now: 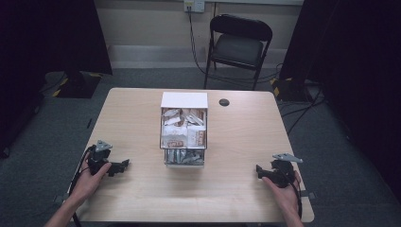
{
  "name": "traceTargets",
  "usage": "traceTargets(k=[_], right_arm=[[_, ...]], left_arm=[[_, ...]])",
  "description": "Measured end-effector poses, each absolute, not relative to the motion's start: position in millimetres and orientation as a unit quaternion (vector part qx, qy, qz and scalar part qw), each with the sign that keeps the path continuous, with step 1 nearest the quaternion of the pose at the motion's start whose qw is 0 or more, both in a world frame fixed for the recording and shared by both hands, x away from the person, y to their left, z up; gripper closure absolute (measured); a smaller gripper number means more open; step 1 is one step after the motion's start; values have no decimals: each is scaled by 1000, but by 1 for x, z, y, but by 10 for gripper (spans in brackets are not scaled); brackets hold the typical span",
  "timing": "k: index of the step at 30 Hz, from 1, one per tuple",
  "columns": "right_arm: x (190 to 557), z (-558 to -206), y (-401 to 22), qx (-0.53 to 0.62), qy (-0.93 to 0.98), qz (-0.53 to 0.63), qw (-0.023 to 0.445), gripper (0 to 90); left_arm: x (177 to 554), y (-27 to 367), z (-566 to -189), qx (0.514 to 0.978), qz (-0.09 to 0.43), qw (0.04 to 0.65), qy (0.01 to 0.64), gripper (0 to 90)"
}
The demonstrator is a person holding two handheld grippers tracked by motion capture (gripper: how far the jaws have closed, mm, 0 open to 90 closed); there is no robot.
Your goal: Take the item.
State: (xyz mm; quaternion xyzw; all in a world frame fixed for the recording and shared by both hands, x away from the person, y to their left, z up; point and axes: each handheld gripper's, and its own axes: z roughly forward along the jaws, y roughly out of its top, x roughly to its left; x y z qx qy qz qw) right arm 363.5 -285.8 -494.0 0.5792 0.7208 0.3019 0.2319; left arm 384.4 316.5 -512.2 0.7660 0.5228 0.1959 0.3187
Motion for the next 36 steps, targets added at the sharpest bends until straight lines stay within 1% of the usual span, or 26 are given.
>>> traceTargets(k=[7, 15, 20, 23, 28, 36], right_arm=[[361, -486, -286, 582, 713, 316, 229, 242], [360, -478, -283, 580, 715, 330, 209, 251], [358, -472, -281, 572, 715, 339, 215, 262], [358, -467, -279, 569, 717, 345, 209, 282], [356, -459, -277, 566, 715, 355, 205, 284], [354, -446, -273, 555, 714, 378, 200, 316]], left_arm=[[384, 316, -512, 763, 196, 321, 526, 0], [384, 316, -512, 764, 196, 321, 525, 0], [384, 316, -512, 763, 196, 322, 525, 0], [384, 316, -512, 764, 196, 321, 525, 0], [384, 316, -512, 764, 196, 321, 525, 0], [384, 316, -512, 765, 196, 320, 524, 0]])
